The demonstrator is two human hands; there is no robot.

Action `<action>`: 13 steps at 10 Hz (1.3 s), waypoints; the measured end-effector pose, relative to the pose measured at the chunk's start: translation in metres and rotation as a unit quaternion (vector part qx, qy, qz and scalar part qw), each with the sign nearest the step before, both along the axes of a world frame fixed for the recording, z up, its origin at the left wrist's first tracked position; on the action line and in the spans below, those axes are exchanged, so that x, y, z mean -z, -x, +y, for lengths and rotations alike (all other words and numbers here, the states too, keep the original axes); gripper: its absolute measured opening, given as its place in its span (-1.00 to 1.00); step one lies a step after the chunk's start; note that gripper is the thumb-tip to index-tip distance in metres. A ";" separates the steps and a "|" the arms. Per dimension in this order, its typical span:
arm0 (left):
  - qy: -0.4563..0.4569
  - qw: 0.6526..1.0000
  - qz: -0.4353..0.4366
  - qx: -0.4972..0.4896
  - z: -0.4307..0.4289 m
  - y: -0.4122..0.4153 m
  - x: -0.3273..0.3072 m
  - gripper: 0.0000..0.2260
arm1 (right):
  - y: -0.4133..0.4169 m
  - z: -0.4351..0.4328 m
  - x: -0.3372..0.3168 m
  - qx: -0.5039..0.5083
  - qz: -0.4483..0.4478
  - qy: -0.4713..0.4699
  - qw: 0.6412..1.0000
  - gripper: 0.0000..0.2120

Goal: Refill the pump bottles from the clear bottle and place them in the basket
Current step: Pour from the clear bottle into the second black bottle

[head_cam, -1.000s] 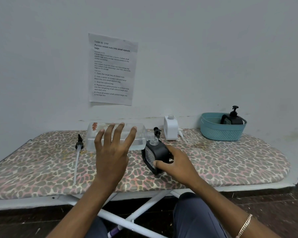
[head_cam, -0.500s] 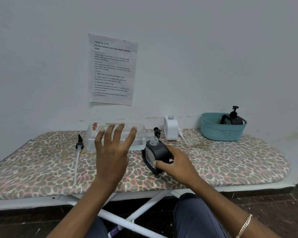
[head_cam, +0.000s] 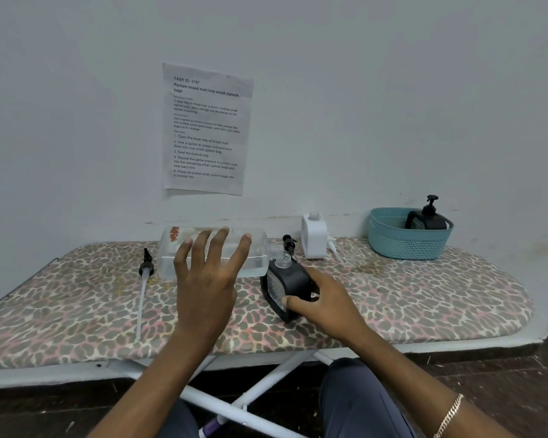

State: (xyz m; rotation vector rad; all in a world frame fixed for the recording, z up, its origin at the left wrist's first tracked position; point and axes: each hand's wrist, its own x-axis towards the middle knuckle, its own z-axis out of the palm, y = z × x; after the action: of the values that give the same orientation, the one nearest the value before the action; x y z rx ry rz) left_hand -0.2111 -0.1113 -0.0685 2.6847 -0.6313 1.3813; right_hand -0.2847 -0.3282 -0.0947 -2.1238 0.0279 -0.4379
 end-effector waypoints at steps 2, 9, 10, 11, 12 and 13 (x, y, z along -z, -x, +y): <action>0.002 1.000 -0.006 0.000 0.000 0.000 0.000 -0.23 | 0.000 0.000 0.000 0.001 0.002 -0.002 1.000 -0.61; -0.003 1.000 -0.008 -0.002 0.000 0.000 0.000 -0.23 | 0.000 0.000 -0.001 -0.002 0.000 -0.001 1.000 -0.62; -0.002 1.000 -0.010 -0.002 0.001 0.000 0.000 -0.24 | 0.001 0.000 -0.001 -0.001 0.001 -0.001 1.000 -0.62; -0.003 1.000 -0.009 -0.002 0.001 0.000 0.000 -0.23 | 0.001 0.001 -0.001 0.000 0.002 0.004 1.000 -0.61; -0.004 1.000 -0.009 -0.004 0.001 0.000 0.000 -0.23 | 0.001 0.001 -0.002 0.002 0.003 0.008 1.000 -0.60; -0.005 1.000 -0.009 -0.005 0.001 -0.001 0.001 -0.22 | 0.001 0.001 -0.002 0.003 0.003 0.008 1.000 -0.60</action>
State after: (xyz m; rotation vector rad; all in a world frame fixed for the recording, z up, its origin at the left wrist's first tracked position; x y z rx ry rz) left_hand -0.2106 -0.1102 -0.0692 2.6899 -0.6277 1.4094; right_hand -0.2857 -0.3275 -0.0928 -2.1421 0.0340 -0.4370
